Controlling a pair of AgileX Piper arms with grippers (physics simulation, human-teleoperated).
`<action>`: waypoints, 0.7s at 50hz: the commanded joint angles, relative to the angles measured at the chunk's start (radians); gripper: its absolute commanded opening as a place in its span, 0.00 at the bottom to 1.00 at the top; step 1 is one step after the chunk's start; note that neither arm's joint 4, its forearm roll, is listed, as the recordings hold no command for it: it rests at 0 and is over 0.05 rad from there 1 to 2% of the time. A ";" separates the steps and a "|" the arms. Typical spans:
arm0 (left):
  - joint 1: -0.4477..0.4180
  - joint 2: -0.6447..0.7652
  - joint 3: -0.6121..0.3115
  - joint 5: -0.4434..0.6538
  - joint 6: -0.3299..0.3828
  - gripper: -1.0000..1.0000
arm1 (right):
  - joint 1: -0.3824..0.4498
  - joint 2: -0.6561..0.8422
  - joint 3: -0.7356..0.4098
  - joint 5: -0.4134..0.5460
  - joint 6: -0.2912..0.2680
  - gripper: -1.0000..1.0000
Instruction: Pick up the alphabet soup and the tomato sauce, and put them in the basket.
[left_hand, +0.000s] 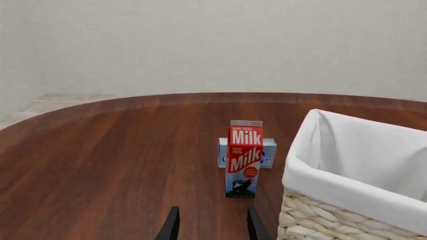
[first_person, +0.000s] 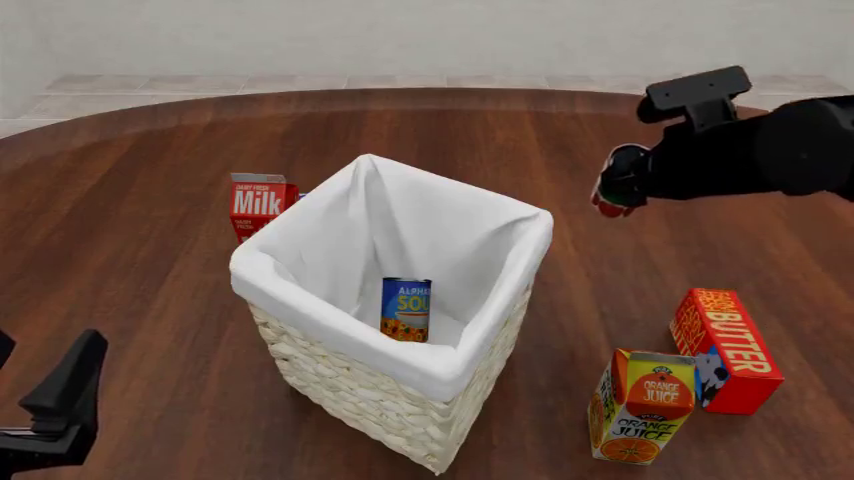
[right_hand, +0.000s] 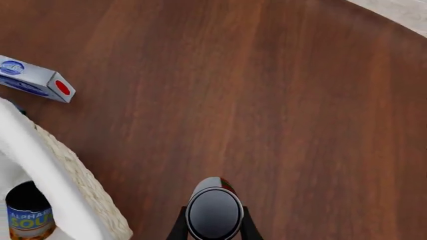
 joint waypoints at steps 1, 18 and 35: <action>-0.004 0.044 0.000 -0.044 0.002 1.00 | 0.018 -0.006 -0.071 0.033 0.008 0.00; -0.004 0.017 0.000 -0.016 0.005 1.00 | 0.060 -0.037 -0.104 0.053 0.013 0.00; -0.003 0.024 0.000 -0.024 0.003 1.00 | 0.126 -0.076 -0.143 0.087 0.012 0.00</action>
